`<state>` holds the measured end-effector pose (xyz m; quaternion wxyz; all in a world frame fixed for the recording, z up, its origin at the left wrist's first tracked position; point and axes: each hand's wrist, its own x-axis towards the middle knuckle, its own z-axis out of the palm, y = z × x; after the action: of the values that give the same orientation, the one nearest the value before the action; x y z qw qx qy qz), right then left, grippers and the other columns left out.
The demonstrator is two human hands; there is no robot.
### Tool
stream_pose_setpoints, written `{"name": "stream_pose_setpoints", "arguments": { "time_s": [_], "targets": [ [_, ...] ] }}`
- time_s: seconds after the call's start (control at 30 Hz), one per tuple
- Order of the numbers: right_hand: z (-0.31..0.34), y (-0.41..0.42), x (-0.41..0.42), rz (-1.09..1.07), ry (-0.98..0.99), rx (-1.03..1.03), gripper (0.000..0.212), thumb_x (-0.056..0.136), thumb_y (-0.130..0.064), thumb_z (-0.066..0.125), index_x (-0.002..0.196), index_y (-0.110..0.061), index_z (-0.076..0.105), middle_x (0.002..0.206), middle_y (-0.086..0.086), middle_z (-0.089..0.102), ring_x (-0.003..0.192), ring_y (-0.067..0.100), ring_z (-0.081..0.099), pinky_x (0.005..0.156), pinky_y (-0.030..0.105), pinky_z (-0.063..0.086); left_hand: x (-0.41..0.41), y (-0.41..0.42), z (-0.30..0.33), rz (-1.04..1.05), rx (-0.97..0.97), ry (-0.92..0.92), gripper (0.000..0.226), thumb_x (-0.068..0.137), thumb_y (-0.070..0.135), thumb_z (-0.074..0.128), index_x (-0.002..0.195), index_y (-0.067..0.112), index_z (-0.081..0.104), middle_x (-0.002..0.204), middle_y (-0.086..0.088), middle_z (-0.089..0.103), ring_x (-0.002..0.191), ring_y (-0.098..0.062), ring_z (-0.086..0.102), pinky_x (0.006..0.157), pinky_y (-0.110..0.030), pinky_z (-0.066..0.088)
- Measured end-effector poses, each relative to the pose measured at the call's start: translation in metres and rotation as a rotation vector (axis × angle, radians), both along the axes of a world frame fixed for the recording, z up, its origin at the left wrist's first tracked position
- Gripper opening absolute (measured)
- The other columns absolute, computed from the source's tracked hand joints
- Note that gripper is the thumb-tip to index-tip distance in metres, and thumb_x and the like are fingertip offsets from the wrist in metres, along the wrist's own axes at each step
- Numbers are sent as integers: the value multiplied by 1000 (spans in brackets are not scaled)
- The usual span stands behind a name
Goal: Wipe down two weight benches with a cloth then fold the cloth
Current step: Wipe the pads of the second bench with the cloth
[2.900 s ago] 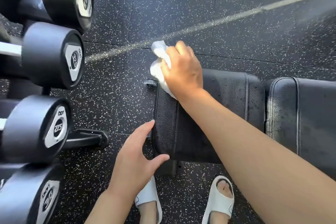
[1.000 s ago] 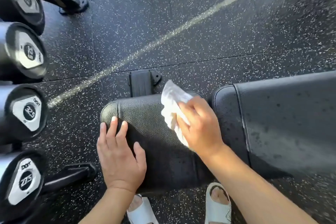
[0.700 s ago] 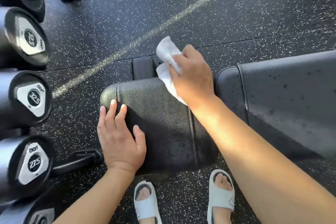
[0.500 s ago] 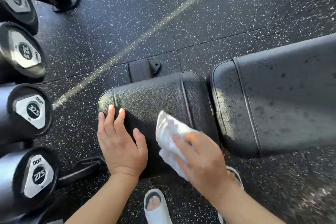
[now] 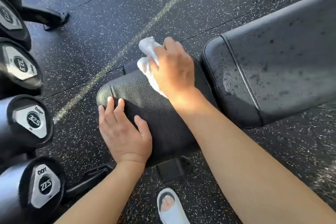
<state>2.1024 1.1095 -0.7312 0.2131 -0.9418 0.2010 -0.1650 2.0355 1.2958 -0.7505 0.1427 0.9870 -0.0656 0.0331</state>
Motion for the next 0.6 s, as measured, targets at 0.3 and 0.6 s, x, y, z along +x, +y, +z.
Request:
{"name": "stream_pose_setpoints", "arguments": {
  "time_s": [0.3,0.6],
  "targets": [
    [-12,28,-202,370,-10,-38,21,98,-23,70,116,-11,72,91,3,59,76,25,55,69,38,51,0,1,6,14,4,61,63,94,34,46,150,6,49,165,-16,38,158,-41,22,127,-56,22],
    [3,23,-12,0,42,-31,13,90,-17,70,98,-6,72,94,13,61,84,35,60,63,41,51,0,5,4,-10,10,85,63,93,35,46,150,8,47,164,-15,40,156,-45,25,120,-64,31]
  ]
}}
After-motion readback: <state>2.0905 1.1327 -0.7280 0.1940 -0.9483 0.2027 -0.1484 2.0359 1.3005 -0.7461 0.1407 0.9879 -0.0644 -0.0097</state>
